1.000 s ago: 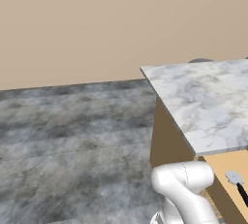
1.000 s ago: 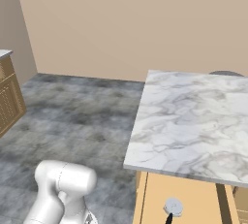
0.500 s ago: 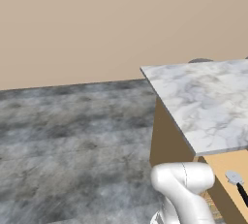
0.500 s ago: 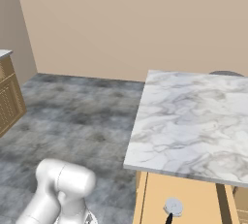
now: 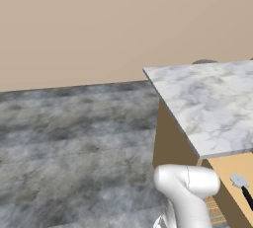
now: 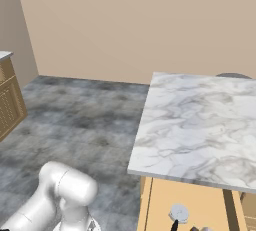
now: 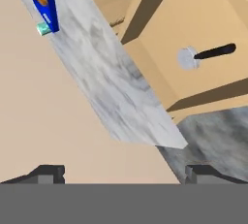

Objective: Take the pizza cutter from the drawer on the right and place it on the dining counter for cutting.

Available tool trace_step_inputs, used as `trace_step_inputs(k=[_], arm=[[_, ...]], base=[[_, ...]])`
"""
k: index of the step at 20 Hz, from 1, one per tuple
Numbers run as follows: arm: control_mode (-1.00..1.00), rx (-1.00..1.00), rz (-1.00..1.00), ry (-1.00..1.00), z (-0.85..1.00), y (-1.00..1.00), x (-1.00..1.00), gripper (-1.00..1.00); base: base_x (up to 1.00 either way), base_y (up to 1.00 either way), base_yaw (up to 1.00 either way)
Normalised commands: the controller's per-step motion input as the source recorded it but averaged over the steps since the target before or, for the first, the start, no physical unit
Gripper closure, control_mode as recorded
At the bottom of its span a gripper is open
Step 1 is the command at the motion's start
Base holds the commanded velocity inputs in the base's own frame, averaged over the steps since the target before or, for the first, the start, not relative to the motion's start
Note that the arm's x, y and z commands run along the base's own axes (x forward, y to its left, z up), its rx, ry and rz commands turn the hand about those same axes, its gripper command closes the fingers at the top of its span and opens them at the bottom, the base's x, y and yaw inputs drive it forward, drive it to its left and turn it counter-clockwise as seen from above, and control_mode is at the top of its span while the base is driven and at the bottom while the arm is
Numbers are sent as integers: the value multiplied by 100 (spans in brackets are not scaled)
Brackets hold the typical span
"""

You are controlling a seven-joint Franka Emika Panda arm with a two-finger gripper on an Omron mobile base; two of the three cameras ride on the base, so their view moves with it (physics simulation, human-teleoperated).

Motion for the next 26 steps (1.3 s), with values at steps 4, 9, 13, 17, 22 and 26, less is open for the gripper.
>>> trace_step_inputs(k=[4,9,13,17,22,26], arm=[[-100,-3,0,18,35,28,62,-100],[-100,-15,9,21,0,60,76,-100],[-100,-10,21,22,-9,25,62,-100],[-100,-6,27,9,-18,-6,4,-100],[-100,-6,27,7,-8,-28,11,-100],[-100,-25,24,7,1,-9,0,-100]], base=[[0,0,0],[0,0,0],[0,0,0],[0,0,0],[0,0,0],[0,0,0]])
